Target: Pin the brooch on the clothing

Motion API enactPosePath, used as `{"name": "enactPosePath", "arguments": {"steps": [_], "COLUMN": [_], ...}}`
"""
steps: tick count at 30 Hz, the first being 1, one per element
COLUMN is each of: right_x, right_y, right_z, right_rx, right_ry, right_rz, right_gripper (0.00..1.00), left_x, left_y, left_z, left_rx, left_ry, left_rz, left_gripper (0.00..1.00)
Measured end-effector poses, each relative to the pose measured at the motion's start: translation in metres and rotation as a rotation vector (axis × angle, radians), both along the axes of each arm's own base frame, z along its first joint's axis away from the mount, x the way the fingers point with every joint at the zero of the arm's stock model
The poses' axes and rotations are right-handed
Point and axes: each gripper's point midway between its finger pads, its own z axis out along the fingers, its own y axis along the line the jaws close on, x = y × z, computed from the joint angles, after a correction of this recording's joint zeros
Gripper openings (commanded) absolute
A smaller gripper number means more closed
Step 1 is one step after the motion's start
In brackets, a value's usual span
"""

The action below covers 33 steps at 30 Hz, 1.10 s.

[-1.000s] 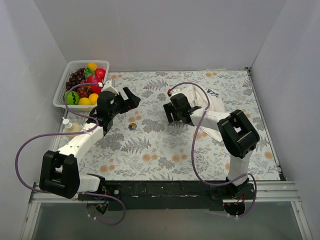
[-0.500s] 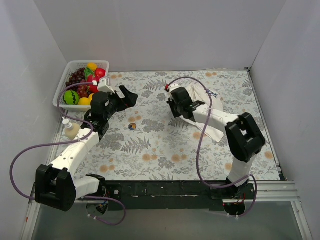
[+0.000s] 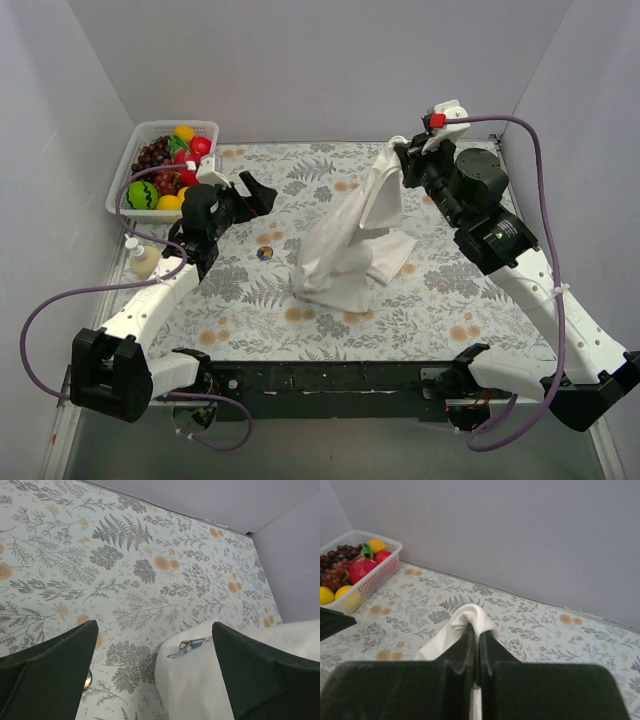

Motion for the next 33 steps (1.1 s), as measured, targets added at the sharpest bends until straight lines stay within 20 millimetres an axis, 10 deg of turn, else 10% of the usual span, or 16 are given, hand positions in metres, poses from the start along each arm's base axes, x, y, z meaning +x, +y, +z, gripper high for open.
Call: {"name": "enactPosePath", "arguments": {"steps": [14, 21, 26, 33], "right_x": [0.052, 0.098, 0.134, 0.105], "right_y": [-0.024, -0.029, -0.051, -0.065], "right_z": [-0.099, -0.136, -0.157, -0.179], "right_rx": [-0.155, -0.197, -0.18, -0.148], "right_ry": [0.218, 0.299, 0.371, 0.44], "right_rz": [-0.134, -0.19, -0.245, -0.269], "right_gripper": [0.01, 0.78, 0.9, 0.92], "left_x": [-0.003, -0.009, -0.022, -0.067], "left_y": [-0.021, -0.038, -0.062, -0.138], "left_z": [-0.008, -0.004, -0.016, -0.036], "left_rx": [0.003, -0.012, -0.02, 0.092], "left_ry": [0.029, 0.035, 0.088, 0.147], "left_rz": [-0.131, -0.246, -0.351, -0.534], "left_gripper": [0.98, 0.98, 0.98, 0.98]}}
